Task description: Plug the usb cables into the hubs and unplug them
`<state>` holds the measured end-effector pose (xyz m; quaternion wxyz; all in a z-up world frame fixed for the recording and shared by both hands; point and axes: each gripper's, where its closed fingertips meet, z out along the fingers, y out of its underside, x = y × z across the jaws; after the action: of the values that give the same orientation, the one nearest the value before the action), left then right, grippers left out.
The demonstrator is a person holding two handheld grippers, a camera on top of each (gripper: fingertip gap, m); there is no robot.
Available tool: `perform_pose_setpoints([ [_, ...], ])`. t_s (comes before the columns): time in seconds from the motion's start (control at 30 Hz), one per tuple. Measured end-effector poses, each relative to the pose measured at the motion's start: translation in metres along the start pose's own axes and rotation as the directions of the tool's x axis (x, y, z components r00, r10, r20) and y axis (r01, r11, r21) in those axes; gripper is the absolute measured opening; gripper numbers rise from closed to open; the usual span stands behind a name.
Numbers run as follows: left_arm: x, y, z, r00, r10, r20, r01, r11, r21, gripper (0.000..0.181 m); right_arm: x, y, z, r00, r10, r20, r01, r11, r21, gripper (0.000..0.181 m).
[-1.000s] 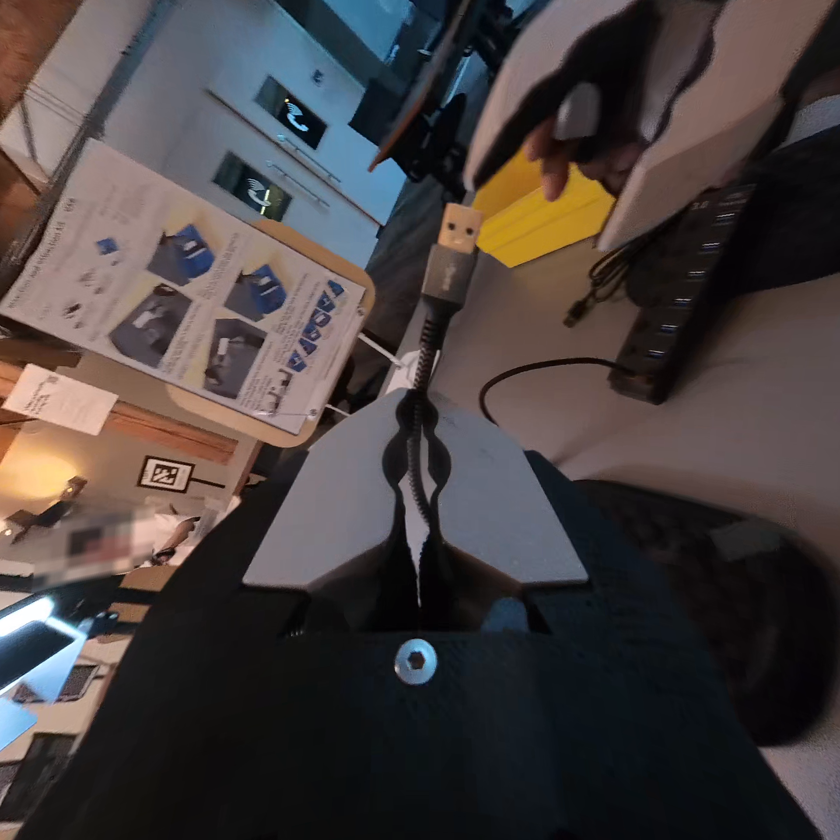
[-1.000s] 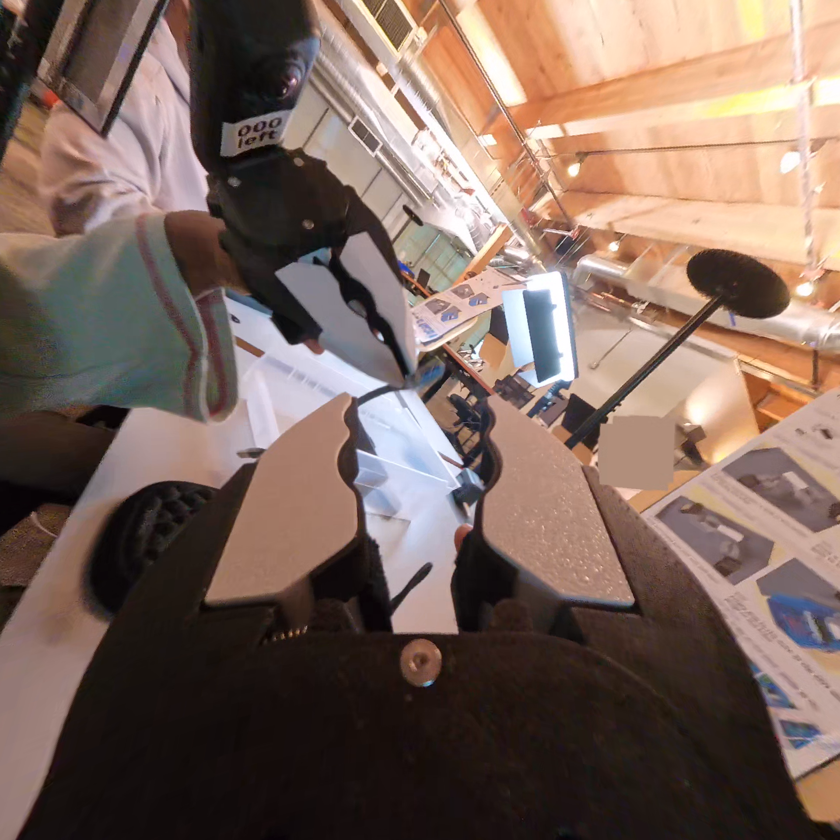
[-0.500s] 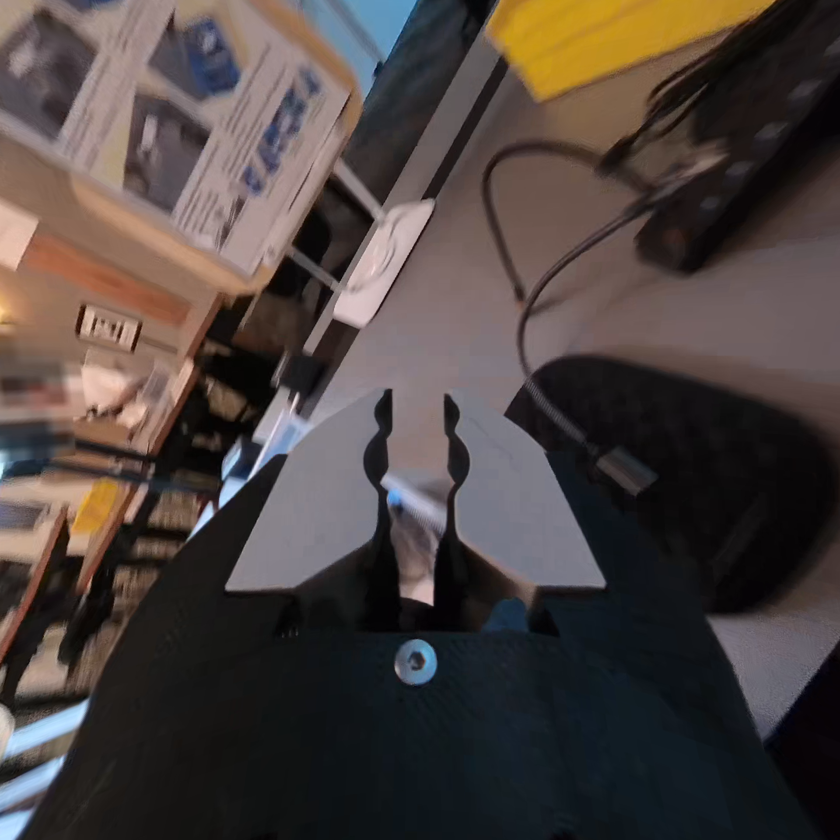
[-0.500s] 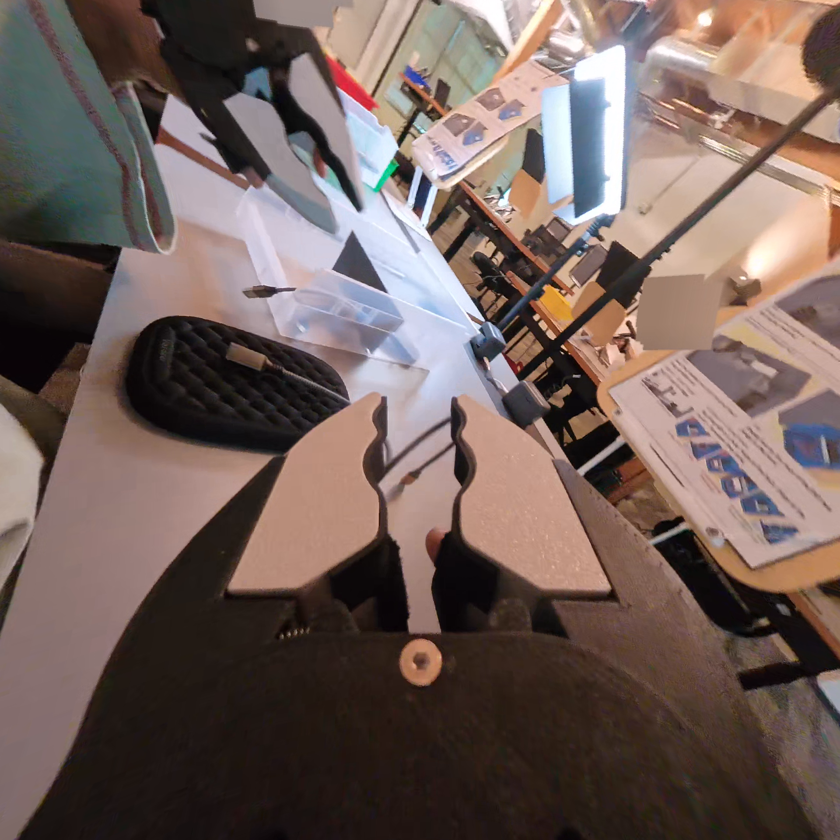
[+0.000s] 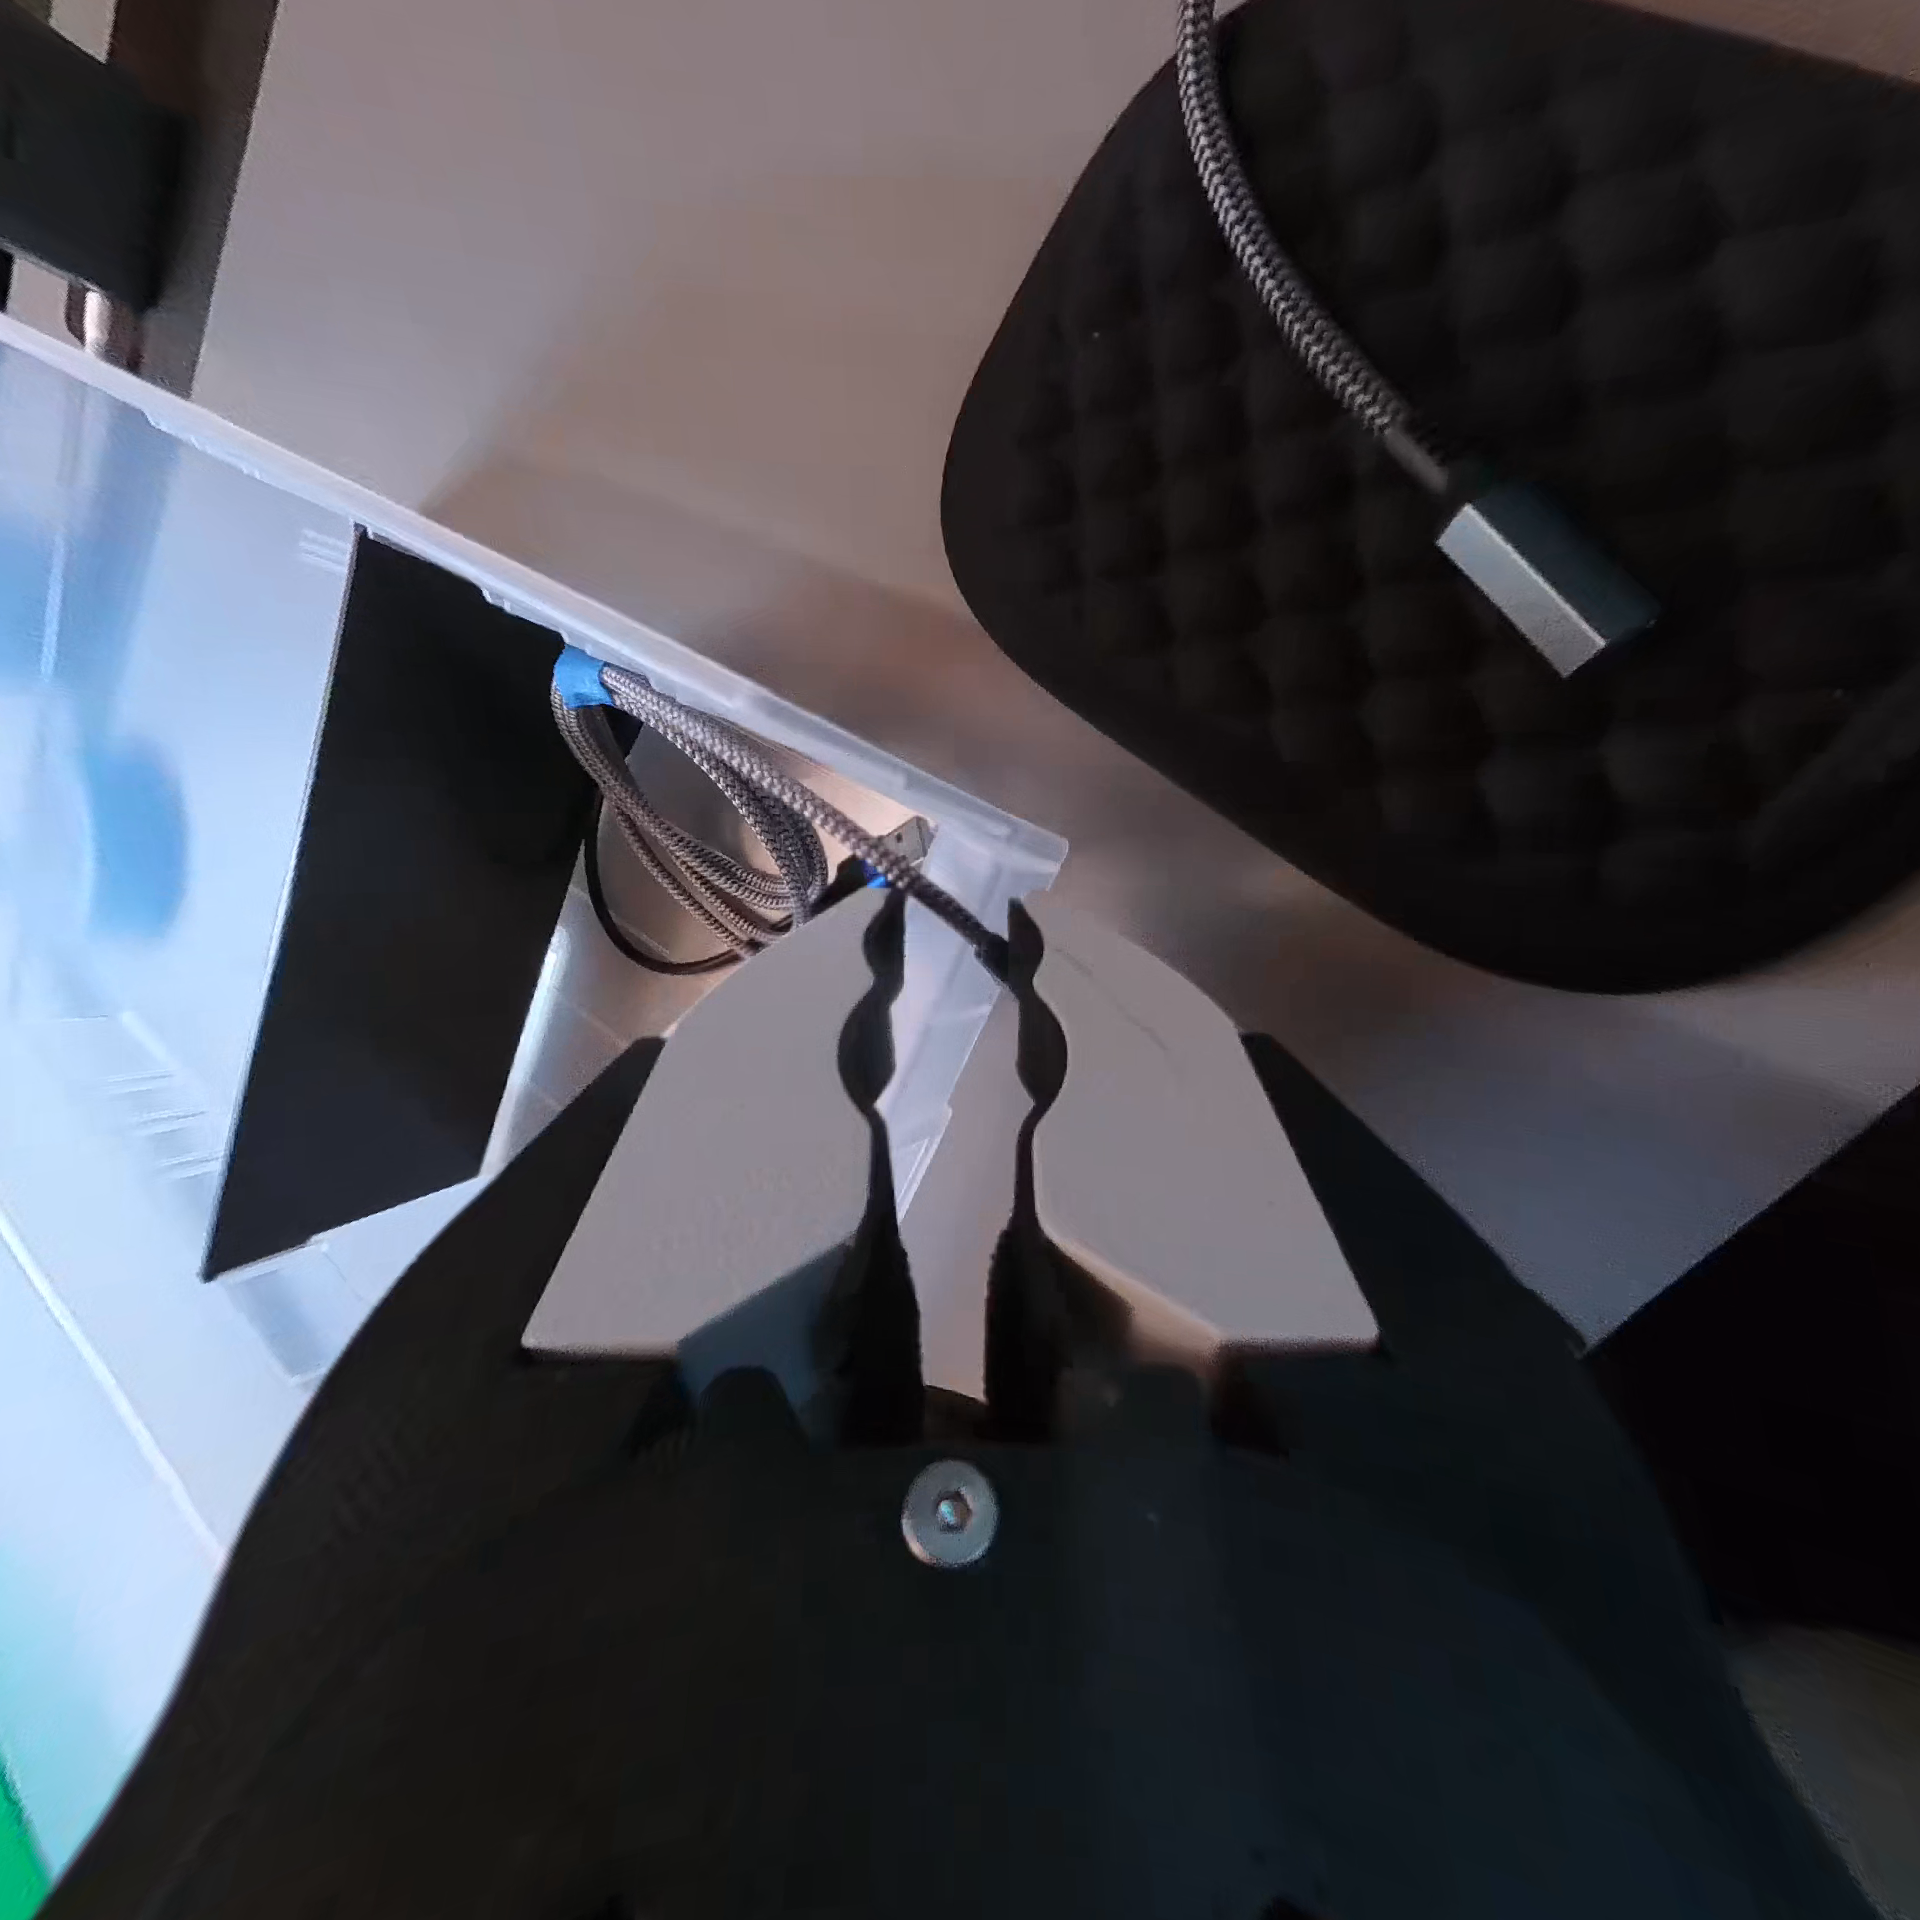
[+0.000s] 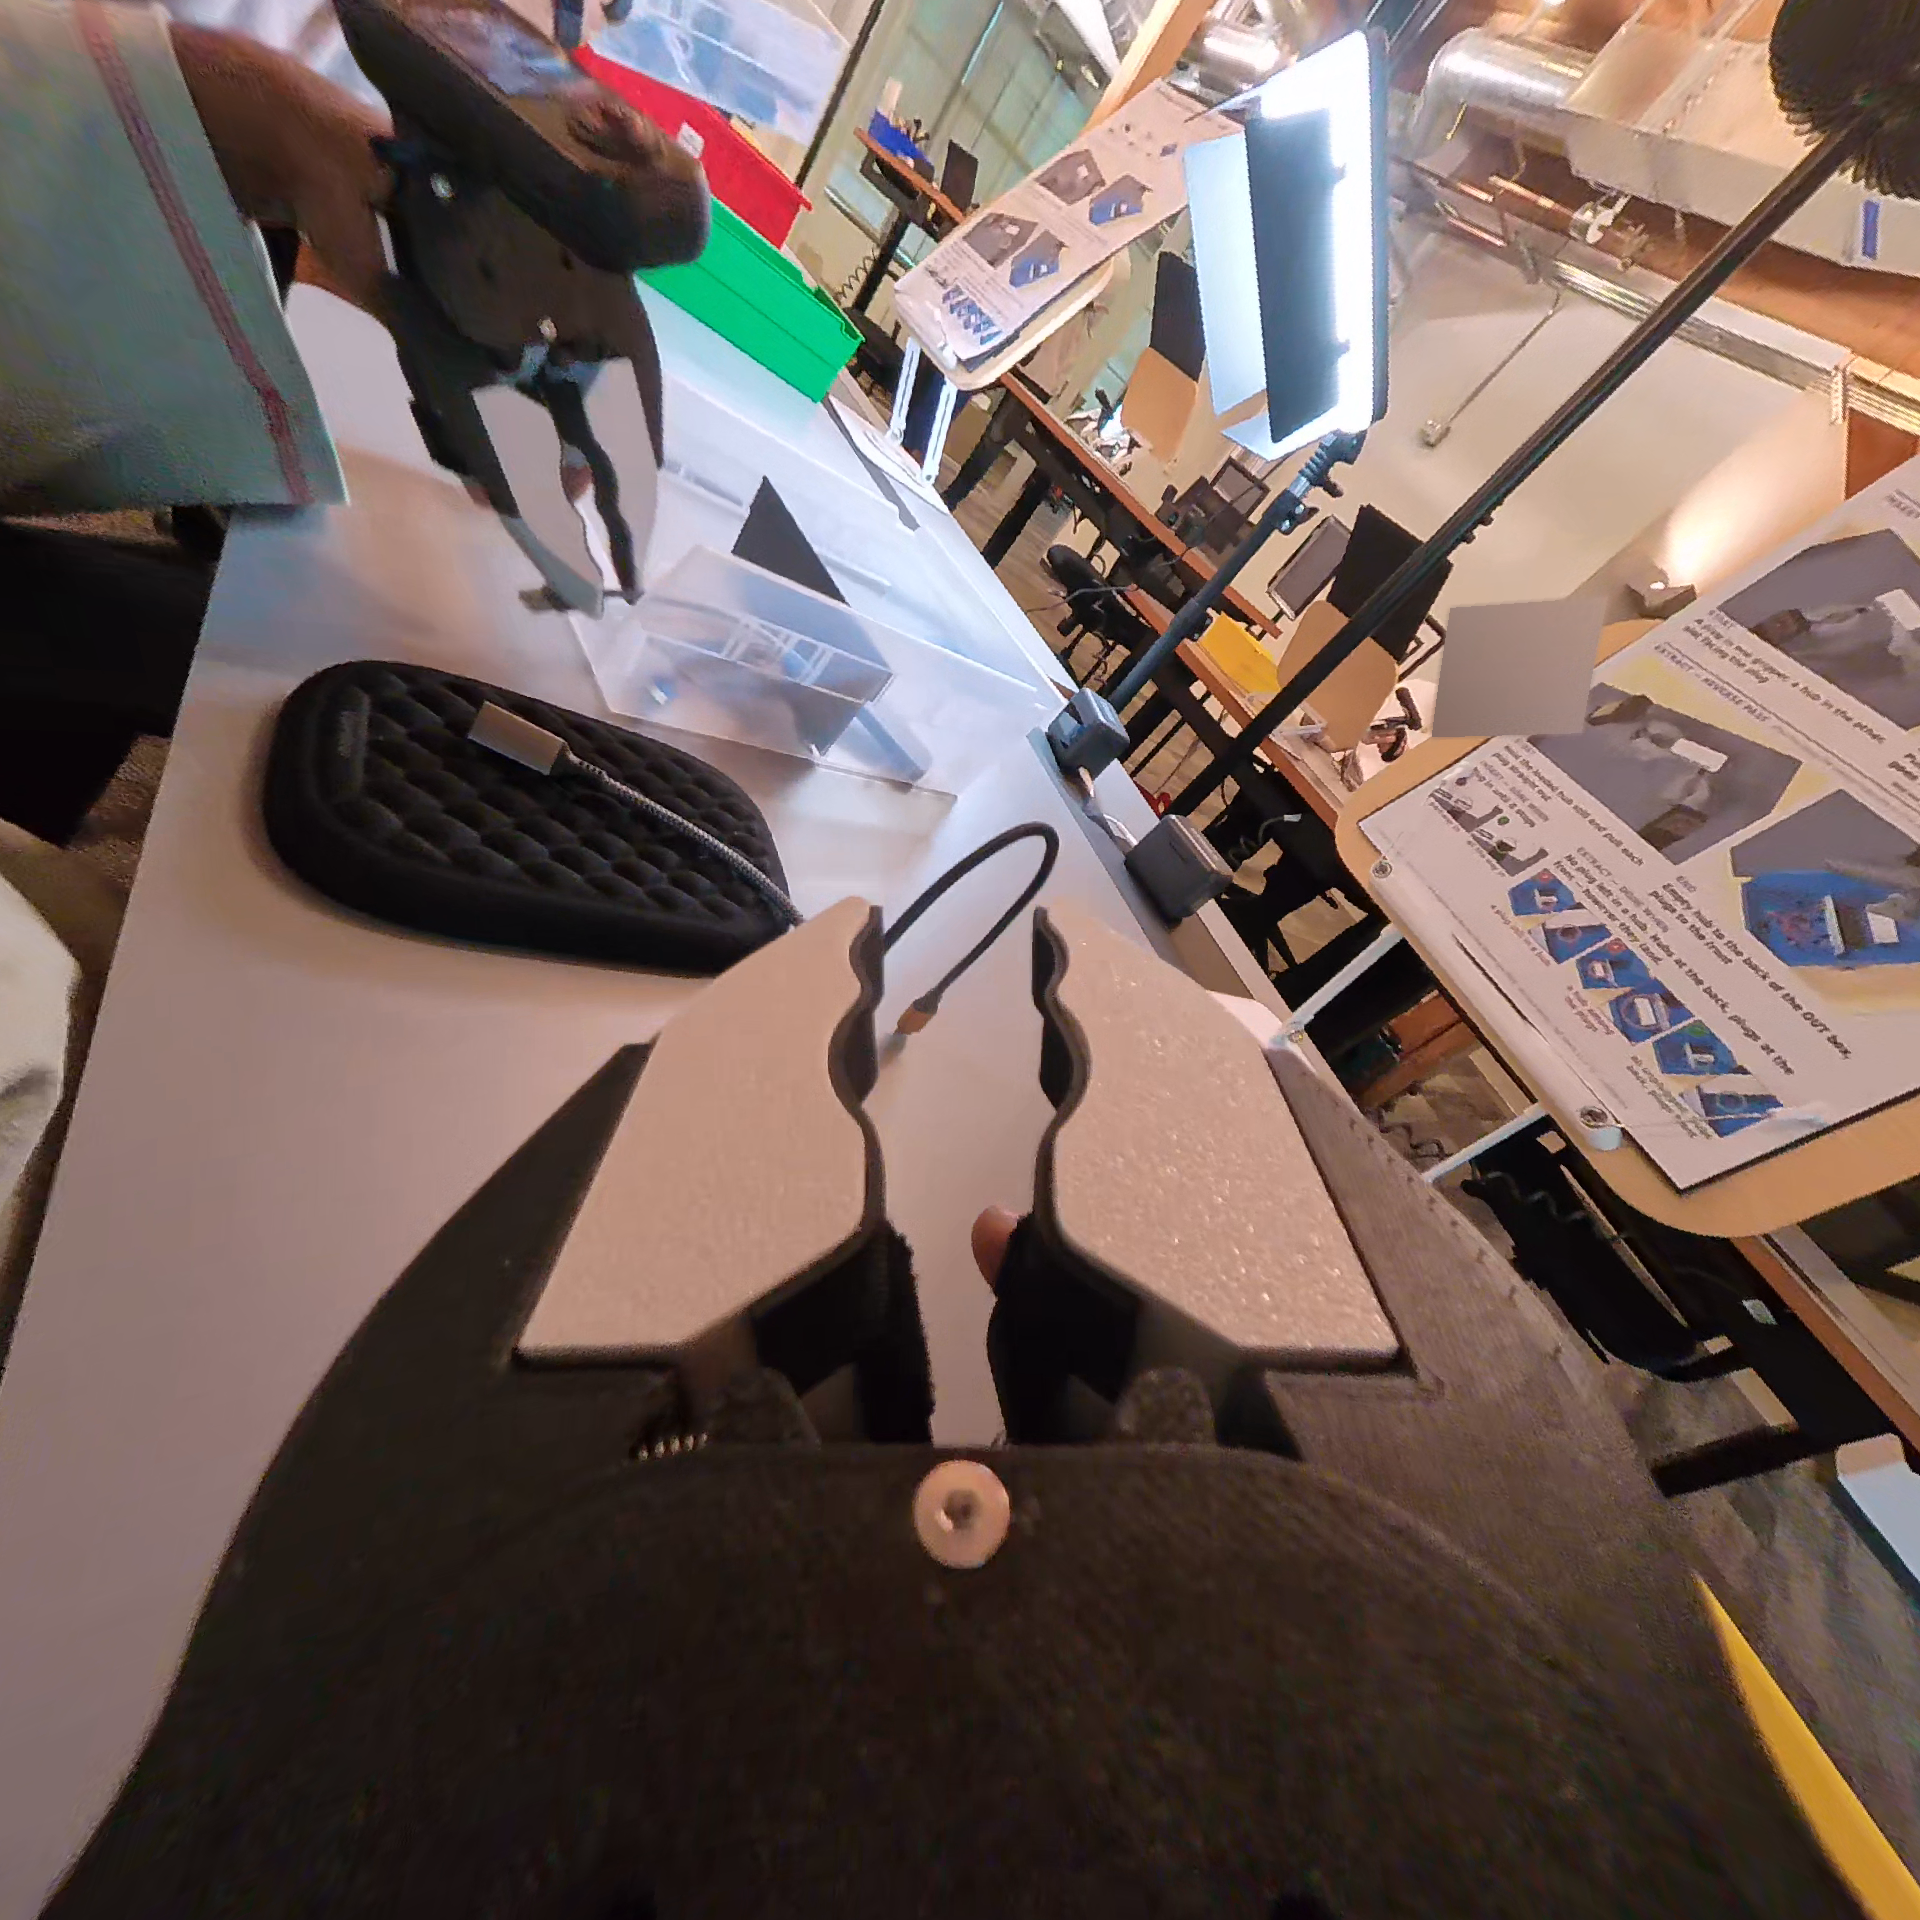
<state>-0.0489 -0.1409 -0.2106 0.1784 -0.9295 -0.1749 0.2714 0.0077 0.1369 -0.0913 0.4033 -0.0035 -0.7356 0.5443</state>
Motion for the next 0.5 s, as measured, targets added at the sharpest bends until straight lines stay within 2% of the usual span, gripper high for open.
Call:
perform_pose_setpoints([
  [0.07, -0.004, 0.000, -0.010, 1.000, 0.017, 0.013, -0.017, 1.000, 0.000, 0.007, 0.002, 0.003, -0.001, 1.000, 0.000, -0.007, -0.001, 1.000, -0.010, 0.027],
  [0.13, -0.022, -0.002, -0.024, 0.997, -0.002, 0.083, -0.001, 0.999, 0.036, 0.004, 0.005, 0.003, -0.002, 1.000, 0.008, -0.014, -0.008, 1.000, -0.003, 0.027],
  [0.23, -0.067, -0.008, -0.034, 0.967, 0.005, 0.254, -0.027, 0.996, 0.082, 0.004, 0.004, 0.002, -0.002, 1.000, 0.023, -0.011, -0.022, 1.000, 0.020, 0.027],
  [0.27, -0.082, -0.009, -0.031, 0.951, 0.020, 0.310, -0.049, 0.995, 0.084, 0.004, 0.003, 0.002, -0.002, 1.000, 0.025, -0.009, -0.025, 0.999, 0.024, 0.027],
  [0.33, -0.089, 0.005, -0.008, 0.964, 0.060, 0.260, -0.068, 0.997, 0.025, 0.005, 0.001, 0.002, -0.002, 1.000, 0.026, 0.006, -0.026, 0.999, 0.019, 0.027],
  [0.37, -0.090, 0.019, 0.005, 0.975, 0.053, 0.218, -0.048, 0.998, -0.029, 0.011, -0.003, 0.002, -0.003, 0.999, 0.027, 0.030, -0.027, 1.000, 0.011, 0.028],
  [0.43, -0.099, 0.038, 0.010, 0.972, 0.006, 0.235, 0.016, 0.995, -0.094, 0.039, -0.019, 0.005, -0.005, 0.989, 0.046, 0.140, -0.044, 0.999, -0.020, 0.030],
  [0.5, -0.105, 0.029, -0.005, 0.954, -0.064, 0.293, 0.064, 0.998, 0.012, 0.051, -0.036, 0.014, -0.007, 0.966, 0.081, 0.246, -0.061, 0.994, -0.086, 0.032],
])
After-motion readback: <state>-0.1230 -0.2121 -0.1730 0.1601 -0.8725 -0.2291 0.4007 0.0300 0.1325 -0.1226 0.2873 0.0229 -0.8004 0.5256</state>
